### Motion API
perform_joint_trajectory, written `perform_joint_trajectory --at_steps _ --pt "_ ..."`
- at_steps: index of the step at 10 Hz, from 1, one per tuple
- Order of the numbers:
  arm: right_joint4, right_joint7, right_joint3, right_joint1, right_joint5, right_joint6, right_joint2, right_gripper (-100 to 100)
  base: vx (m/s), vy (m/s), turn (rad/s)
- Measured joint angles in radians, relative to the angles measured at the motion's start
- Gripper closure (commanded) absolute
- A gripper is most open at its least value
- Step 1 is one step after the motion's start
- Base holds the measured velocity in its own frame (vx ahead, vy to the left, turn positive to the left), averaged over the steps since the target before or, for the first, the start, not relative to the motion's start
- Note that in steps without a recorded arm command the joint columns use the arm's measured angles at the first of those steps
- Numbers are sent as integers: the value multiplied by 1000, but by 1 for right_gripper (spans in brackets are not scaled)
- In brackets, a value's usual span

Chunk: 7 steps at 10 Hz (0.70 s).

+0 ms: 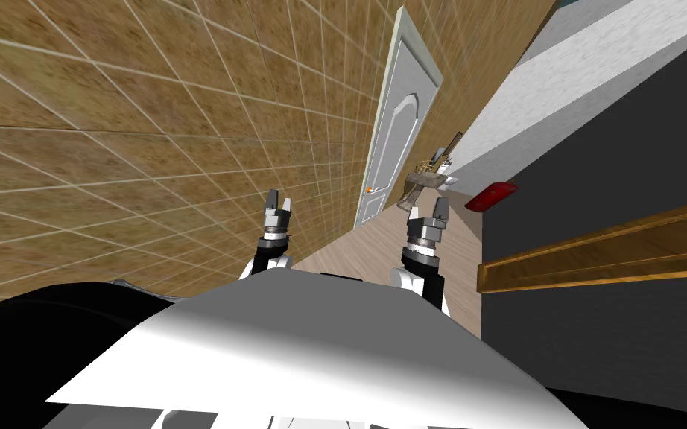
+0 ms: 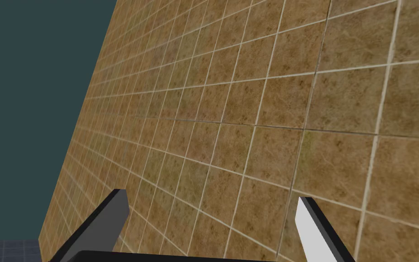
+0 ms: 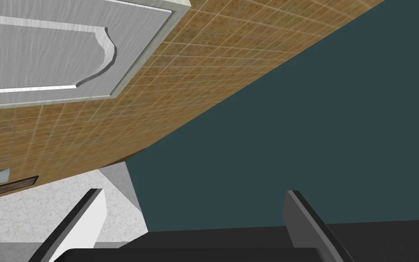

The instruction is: Pull the door open

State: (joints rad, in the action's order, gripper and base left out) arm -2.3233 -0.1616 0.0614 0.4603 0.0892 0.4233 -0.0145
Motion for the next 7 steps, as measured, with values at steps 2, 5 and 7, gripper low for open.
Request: perform_joint_trajectory --at_steps 2,5,7 --pt "34 0 1 -15 7 4 -9 -100 70 -85 133" --pt "86 4 0 -32 22 15 -28 -100 77 -98 98" --pt "124 2 1 -56 28 15 -31 -100 62 -71 82"
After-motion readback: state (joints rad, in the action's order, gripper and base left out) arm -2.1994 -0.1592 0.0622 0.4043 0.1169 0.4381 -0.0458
